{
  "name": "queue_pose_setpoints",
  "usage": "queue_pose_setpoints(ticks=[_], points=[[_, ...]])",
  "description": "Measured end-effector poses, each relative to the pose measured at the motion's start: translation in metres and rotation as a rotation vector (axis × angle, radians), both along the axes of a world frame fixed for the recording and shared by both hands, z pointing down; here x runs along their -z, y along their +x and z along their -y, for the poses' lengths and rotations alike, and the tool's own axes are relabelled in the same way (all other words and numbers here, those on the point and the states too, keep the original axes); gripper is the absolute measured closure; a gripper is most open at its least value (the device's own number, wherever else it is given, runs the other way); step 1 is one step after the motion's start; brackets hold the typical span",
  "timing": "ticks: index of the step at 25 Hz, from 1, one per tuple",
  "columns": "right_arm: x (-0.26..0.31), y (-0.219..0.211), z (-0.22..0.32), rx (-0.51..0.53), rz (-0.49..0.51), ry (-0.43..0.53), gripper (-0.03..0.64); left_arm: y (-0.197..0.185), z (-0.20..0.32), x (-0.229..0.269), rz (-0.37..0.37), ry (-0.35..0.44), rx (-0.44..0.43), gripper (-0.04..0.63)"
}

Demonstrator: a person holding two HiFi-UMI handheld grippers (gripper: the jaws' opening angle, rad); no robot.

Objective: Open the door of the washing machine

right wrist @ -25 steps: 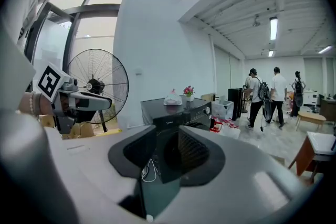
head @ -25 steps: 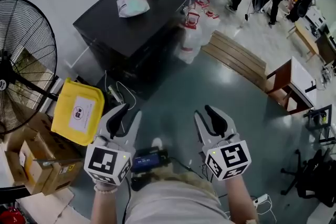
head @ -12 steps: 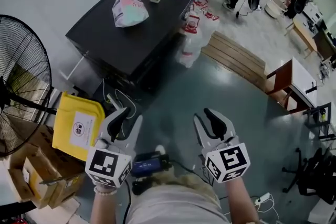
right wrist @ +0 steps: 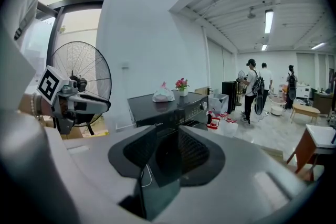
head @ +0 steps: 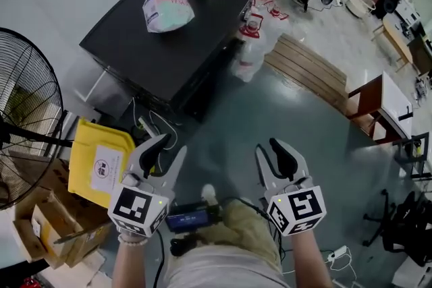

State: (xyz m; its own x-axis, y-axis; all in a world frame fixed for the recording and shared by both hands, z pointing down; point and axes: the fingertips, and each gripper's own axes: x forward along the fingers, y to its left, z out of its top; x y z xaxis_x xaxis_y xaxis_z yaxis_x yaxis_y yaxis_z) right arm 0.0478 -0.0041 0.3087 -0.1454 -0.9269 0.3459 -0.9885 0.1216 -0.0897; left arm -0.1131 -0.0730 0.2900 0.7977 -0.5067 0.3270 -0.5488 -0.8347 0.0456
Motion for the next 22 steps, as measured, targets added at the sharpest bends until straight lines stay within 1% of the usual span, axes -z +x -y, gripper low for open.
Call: queue_pose_setpoints(ticks=[6, 11, 15, 18, 22], points=[[-0.016, 0.013, 0.014, 0.013, 0.016, -0.022, 0.503, 0.012, 0.014, -0.016, 0.015, -0.022, 0.011, 0.469], [-0.031, 0.017, 0.034, 0.079, 0.024, -0.057, 0.503, 0.026, 0.024, -0.028, 0.040, -0.019, 0.006, 0.468], [-0.042, 0.021, 0.052, 0.092, 0.042, -0.061, 0.503, 0.034, 0.034, -0.044, 0.050, -0.027, 0.006, 0.467], [-0.057, 0.025, 0.062, 0.105, 0.033, -0.077, 0.503, 0.038, 0.042, -0.058, 0.068, -0.027, 0.013, 0.460], [-0.074, 0.032, 0.070, 0.120, 0.030, -0.101, 0.503, 0.043, 0.051, -0.082, 0.074, -0.076, 0.032, 0.460]])
